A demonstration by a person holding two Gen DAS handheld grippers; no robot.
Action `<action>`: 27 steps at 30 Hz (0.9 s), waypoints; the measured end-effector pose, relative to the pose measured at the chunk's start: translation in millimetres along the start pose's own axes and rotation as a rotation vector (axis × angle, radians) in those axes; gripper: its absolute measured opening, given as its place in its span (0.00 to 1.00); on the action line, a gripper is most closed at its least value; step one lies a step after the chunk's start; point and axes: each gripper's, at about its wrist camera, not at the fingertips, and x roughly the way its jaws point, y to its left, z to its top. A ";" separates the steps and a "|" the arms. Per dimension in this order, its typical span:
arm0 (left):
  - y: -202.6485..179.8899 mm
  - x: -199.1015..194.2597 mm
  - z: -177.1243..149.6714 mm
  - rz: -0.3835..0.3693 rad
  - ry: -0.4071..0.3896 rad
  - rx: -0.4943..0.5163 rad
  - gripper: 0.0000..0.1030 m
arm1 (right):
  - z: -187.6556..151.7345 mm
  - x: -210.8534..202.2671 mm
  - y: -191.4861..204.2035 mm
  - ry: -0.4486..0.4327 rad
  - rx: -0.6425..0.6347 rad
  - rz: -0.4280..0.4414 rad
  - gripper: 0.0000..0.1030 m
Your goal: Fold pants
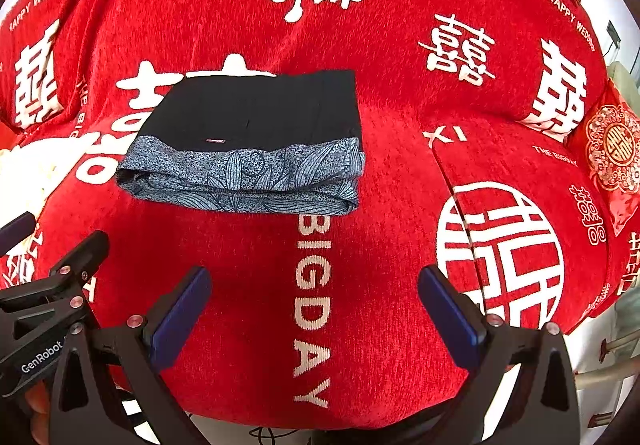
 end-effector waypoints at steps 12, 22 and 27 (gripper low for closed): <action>-1.3 3.3 -0.3 -0.001 0.005 -0.002 0.94 | 1.4 4.0 -1.6 0.006 -0.008 -0.001 1.00; -3.2 8.3 0.9 0.004 0.012 -0.003 0.94 | 2.5 8.1 -1.7 0.008 -0.016 0.000 1.00; -4.0 10.8 4.2 0.004 0.015 -0.003 0.94 | 4.6 10.4 -2.0 0.010 -0.019 -0.001 1.00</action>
